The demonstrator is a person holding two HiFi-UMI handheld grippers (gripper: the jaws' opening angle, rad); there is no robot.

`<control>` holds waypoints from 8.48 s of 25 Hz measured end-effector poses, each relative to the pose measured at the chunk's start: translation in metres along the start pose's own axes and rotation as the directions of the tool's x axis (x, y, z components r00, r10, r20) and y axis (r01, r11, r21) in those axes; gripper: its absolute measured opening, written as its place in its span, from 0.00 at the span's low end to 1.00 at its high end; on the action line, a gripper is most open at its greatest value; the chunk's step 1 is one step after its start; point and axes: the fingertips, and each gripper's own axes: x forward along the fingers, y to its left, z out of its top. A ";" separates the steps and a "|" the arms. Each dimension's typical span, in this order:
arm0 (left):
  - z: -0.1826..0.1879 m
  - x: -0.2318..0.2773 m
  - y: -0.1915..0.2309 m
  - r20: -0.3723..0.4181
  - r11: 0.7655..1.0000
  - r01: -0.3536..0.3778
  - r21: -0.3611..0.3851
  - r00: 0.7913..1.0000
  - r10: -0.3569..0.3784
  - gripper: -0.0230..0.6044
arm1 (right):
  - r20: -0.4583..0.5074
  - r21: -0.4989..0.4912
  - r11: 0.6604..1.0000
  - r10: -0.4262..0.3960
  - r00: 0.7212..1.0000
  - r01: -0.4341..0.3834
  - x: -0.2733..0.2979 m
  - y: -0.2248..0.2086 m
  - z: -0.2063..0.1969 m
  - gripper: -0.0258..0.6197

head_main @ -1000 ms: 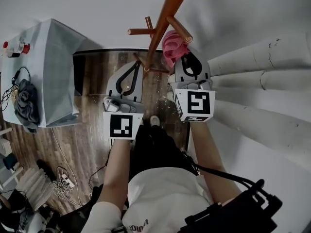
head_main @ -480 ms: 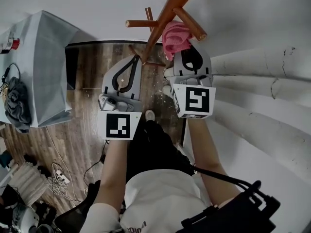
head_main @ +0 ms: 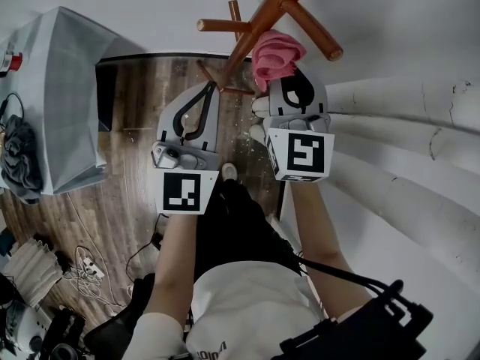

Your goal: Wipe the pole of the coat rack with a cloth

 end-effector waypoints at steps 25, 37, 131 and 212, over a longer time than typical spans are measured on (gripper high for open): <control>-0.047 -0.001 -0.012 -0.055 0.995 0.029 -0.094 0.998 -0.034 0.06 | -0.162 0.004 0.999 0.038 0.986 -0.038 0.015 0.027 -0.078 0.11; -0.065 0.002 -0.028 -0.078 0.992 0.066 -0.106 0.994 -0.074 0.06 | -0.223 -0.003 0.999 0.050 0.974 -0.052 0.022 0.034 -0.109 0.11; -0.196 -0.008 -0.023 -0.241 0.972 -0.038 -0.231 0.970 -0.020 0.06 | -0.549 -0.047 0.984 0.121 0.827 -0.175 0.062 0.076 -0.301 0.11; -0.118 -0.048 -0.016 -0.119 0.918 -0.192 -0.346 0.980 0.160 0.06 | -0.499 0.071 0.992 0.125 0.857 -0.103 -0.027 0.064 -0.232 0.11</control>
